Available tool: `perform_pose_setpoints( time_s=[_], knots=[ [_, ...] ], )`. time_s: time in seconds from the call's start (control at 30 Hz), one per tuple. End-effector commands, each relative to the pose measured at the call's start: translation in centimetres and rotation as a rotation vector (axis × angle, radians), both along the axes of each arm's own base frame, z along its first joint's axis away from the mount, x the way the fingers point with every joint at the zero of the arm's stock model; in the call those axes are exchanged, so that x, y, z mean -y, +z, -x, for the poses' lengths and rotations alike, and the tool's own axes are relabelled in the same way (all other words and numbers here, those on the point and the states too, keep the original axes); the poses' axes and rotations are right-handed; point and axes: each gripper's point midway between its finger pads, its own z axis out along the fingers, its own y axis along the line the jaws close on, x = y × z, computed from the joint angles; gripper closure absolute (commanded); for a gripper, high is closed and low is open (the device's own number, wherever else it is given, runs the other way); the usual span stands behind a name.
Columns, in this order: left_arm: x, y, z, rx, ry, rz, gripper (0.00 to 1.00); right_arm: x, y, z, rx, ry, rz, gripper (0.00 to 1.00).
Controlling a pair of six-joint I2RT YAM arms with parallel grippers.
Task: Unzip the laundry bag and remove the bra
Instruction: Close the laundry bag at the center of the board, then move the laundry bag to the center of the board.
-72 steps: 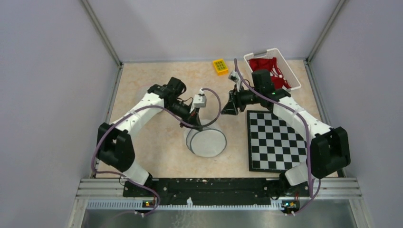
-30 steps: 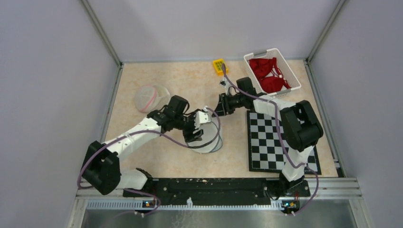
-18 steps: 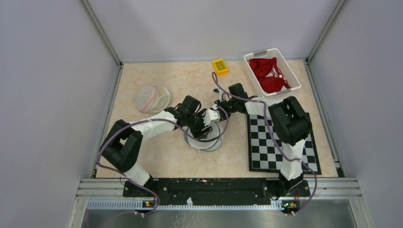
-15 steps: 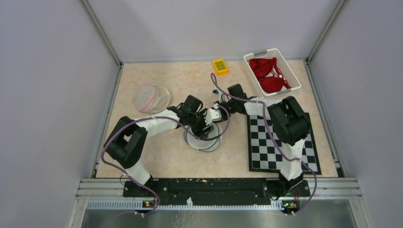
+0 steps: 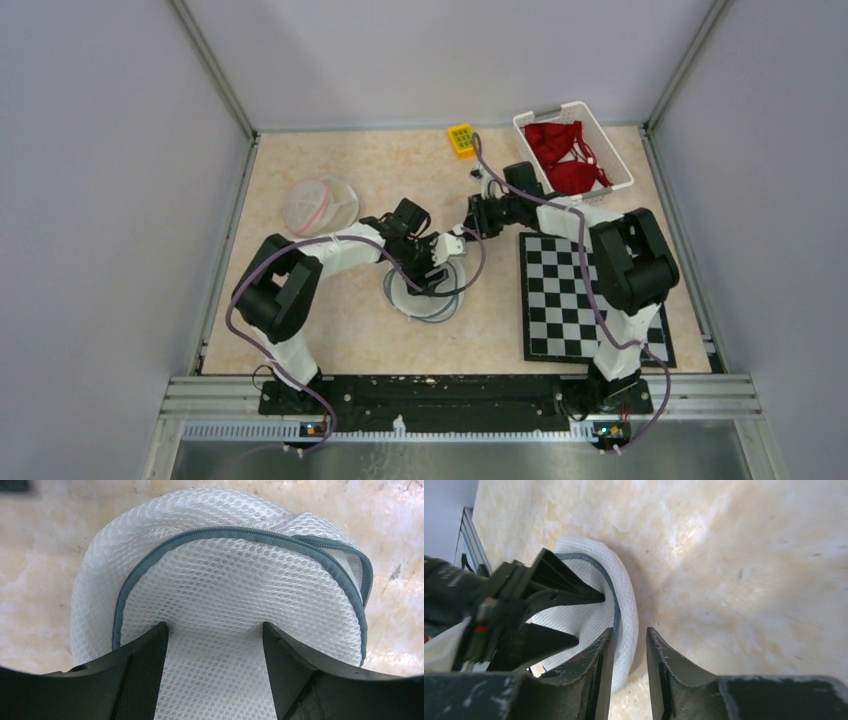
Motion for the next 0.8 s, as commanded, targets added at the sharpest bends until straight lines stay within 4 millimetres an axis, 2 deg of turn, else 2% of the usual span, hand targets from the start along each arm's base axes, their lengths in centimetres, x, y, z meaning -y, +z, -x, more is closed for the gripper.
perform_pose_setpoints(
  time_s=[0.0,0.2,0.33,0.4,0.5,0.57,0.7,0.77],
  knots=[
    [-4.3,-2.8,4.1,-0.173,-0.055,-0.161,0.25,0.9,6.6,-1.3,0.160,-0.005,-0.045,0.67],
    [-8.3,-3.1,4.6,-0.211,-0.076,-0.234,0.24,1.9,10.2,0.0,0.250,0.009,-0.049,0.50],
    [-12.5,-3.5,4.2,-0.209,-0.053,-0.296,0.24,2.5,11.4,0.7,0.279,0.006,-0.046,0.41],
    [-13.6,-3.5,4.4,-0.192,-0.051,-0.309,0.25,2.8,11.9,0.9,0.290,-0.001,-0.047,0.39],
    [-12.2,-2.8,4.1,-0.153,-0.046,-0.251,0.23,3.4,12.8,0.8,0.298,-0.026,-0.057,0.38],
    [-10.8,-2.4,2.9,-0.144,-0.019,-0.223,0.23,4.0,13.8,0.5,0.304,-0.045,-0.075,0.37],
    [-7.4,-1.6,-1.0,-0.117,0.011,-0.159,0.24,6.3,16.3,-0.7,0.334,-0.117,-0.105,0.36],
    [-5.1,-1.0,-3.3,-0.090,0.013,-0.121,0.24,8.2,17.2,-1.6,0.346,-0.170,-0.117,0.35]
  ],
)
